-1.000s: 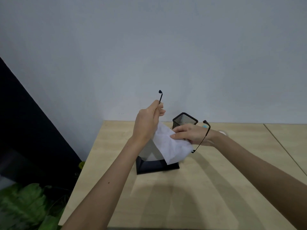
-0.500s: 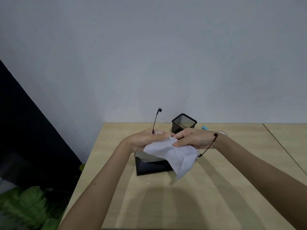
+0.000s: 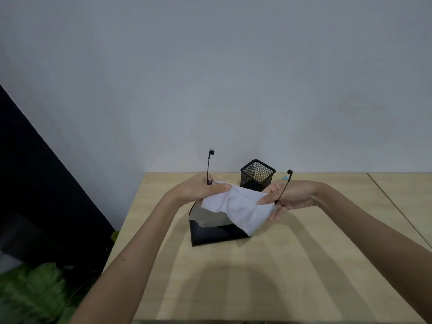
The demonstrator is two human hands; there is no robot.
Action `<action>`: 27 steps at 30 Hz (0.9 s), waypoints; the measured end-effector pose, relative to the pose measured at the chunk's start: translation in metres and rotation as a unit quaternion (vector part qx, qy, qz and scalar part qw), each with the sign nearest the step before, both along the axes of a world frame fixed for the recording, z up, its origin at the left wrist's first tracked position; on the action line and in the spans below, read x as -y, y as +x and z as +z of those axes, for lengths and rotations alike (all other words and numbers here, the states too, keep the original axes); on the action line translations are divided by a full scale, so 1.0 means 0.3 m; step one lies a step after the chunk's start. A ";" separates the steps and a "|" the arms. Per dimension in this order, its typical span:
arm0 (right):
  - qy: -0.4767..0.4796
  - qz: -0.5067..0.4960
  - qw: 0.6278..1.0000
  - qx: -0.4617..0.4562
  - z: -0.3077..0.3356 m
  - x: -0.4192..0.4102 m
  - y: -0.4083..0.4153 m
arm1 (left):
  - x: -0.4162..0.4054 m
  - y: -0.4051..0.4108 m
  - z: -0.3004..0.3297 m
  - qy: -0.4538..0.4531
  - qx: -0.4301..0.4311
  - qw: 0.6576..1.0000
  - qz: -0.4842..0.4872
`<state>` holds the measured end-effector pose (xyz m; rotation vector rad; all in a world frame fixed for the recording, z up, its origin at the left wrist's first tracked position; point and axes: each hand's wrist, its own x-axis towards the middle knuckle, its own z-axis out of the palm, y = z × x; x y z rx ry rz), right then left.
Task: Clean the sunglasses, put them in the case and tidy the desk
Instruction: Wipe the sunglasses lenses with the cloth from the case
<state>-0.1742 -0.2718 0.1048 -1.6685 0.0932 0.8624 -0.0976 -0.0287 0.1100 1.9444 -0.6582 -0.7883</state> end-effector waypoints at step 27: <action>0.028 -0.441 0.881 0.169 -0.145 -0.127 -0.084 | 0.039 -0.061 -0.030 -0.049 -0.064 0.997 0.012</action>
